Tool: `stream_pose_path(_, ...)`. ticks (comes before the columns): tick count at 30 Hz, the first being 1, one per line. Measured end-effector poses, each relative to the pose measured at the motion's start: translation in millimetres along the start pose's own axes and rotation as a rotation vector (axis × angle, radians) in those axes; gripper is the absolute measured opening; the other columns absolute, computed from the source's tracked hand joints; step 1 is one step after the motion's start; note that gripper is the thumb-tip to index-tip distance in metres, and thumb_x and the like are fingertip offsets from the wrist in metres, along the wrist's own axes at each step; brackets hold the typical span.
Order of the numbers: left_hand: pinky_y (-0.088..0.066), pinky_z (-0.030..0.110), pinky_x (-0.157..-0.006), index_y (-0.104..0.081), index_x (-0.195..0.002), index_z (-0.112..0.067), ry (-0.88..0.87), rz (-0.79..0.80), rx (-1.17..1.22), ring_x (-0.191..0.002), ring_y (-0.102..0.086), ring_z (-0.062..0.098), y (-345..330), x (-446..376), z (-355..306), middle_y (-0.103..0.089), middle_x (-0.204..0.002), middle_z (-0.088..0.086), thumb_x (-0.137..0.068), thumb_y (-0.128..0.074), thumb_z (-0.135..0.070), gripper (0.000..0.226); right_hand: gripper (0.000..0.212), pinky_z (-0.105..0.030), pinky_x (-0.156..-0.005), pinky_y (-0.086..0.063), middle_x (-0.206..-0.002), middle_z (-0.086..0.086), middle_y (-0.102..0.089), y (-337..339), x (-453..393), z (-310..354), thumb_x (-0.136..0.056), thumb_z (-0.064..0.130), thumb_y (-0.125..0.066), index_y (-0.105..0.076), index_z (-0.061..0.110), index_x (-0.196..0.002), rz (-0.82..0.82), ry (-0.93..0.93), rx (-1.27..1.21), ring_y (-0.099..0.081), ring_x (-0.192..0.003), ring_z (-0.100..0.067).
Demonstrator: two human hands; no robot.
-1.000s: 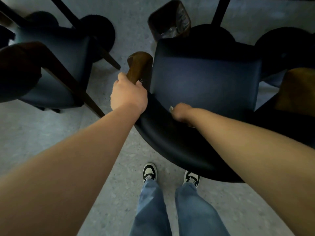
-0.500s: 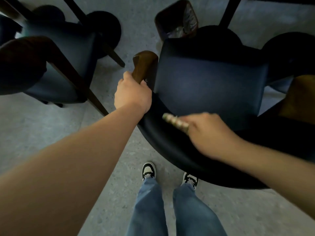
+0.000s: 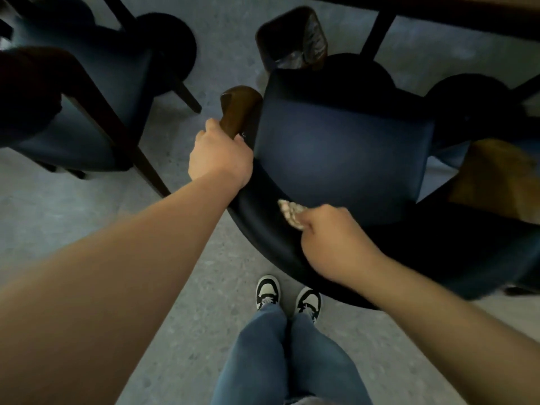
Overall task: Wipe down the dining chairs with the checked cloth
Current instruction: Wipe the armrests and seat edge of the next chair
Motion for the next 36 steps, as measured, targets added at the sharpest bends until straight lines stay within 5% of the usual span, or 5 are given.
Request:
stream_pose_path(7, -0.048, 0.046, -0.090, -0.041, -0.135, -0.016, 0.001, 0.026, 0.024, -0.112, -0.056, 0.034, 0.4, 2.4, -1.9, -0.052, -0.128, 0.010, -0.097, -0.047, -0.034, 0.042, 0.025, -0.030, -0.068, -0.043, -0.098, -0.023, -0.067, 14.8, -44.7, -35.7, -0.087, 0.008, -0.048, -0.071, 0.005, -0.094, -0.040, -0.113, 0.013, -0.062, -0.095, -0.037)
stream_pose_path(11, -0.045, 0.044, -0.090, -0.040, -0.136, -0.015, -0.001, 0.026, 0.007, -0.115, -0.054, 0.034, 0.3, 1.9, -1.5, -0.050, -0.130, 0.010, -0.097, -0.047, -0.033, 0.043, 0.035, -0.033, -0.093, -0.042, -0.129, -0.022, -0.056, -29.3, -94.9, -95.1, -0.099, 0.022, -0.045, -0.056, -0.003, -0.121, 0.151, -0.308, 0.185, -0.054, -0.117, -0.036)
stream_pose_path(20, -0.043, 0.046, -0.096, -0.036, -0.139, -0.013, 0.002, 0.060, 0.041, -0.120, -0.051, 0.035, 0.0, 3.8, -1.1, -0.045, -0.136, 0.012, -0.097, -0.048, -0.030, 0.047, 0.021, -0.033, -0.075, -0.050, -0.100, -0.018, -0.067, -3.1, -7.6, -32.6, -0.082, 0.004, -0.045, -0.064, 0.007, -0.090, 0.122, -0.071, 0.234, -0.063, -0.093, -0.035)
stream_pose_path(25, -0.043, 0.044, -0.093, -0.037, -0.137, -0.012, -0.004, 0.065, 0.056, -0.120, -0.051, 0.035, 0.4, 6.0, -1.2, -0.044, -0.137, 0.012, -0.097, -0.048, -0.029, 0.045, 0.053, -0.038, -0.074, -0.056, -0.105, -0.009, -0.070, 17.6, 73.6, 17.1, -0.058, 0.004, -0.076, -0.069, 0.013, -0.110, -0.107, 0.189, 0.527, -0.068, -0.092, -0.031)
stream_pose_path(36, -0.039, 0.043, -0.101, -0.029, -0.144, -0.009, -0.029, 0.022, 0.056, -0.130, -0.041, 0.035, 5.3, 11.5, -2.8, -0.031, -0.148, 0.013, -0.087, -0.055, -0.019, 0.064, 0.031, -0.031, -0.074, -0.041, -0.117, -0.018, -0.060, -29.4, -71.0, -56.5, -0.100, 0.025, -0.044, -0.058, 0.001, -0.115, 0.198, -0.139, 0.270, -0.057, -0.100, -0.032)
Point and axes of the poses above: each hand's wrist, its own x-axis away from the middle knuckle, its own y-axis out of the back of the hand, z = x × y, the point moved 10 cm from there along -x, towards the middle knuckle
